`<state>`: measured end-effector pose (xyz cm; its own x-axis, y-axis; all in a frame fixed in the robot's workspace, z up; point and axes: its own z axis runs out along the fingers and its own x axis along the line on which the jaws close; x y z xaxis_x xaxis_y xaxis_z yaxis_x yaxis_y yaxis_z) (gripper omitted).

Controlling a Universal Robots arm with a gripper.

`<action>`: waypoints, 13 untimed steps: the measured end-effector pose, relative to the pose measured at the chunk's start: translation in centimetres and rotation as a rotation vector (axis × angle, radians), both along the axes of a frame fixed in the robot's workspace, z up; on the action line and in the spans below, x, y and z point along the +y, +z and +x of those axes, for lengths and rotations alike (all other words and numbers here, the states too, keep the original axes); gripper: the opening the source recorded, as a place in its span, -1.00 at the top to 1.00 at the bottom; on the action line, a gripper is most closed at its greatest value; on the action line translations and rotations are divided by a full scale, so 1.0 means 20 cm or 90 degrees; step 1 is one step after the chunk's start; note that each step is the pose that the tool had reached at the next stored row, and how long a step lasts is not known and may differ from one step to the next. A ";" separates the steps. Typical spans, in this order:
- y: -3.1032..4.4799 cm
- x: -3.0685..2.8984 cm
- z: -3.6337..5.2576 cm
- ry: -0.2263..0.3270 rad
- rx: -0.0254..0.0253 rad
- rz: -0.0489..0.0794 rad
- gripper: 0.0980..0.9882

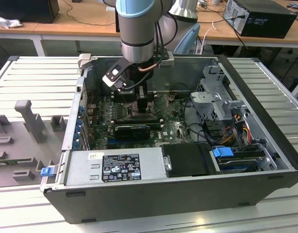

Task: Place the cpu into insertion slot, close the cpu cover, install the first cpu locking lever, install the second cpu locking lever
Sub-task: 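Place the cpu into insertion slot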

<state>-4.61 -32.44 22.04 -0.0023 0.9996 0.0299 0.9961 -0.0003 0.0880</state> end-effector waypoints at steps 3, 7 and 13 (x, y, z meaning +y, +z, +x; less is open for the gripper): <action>-0.020 0.005 -0.001 -0.002 0.0000 0.000 0.03; -0.045 0.008 -0.001 -0.007 0.0000 0.000 0.03; -0.061 0.009 -0.001 -0.008 0.0000 0.000 0.03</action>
<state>-4.63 -32.27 20.83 0.0107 0.9995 0.0299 0.9960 -0.0133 0.0880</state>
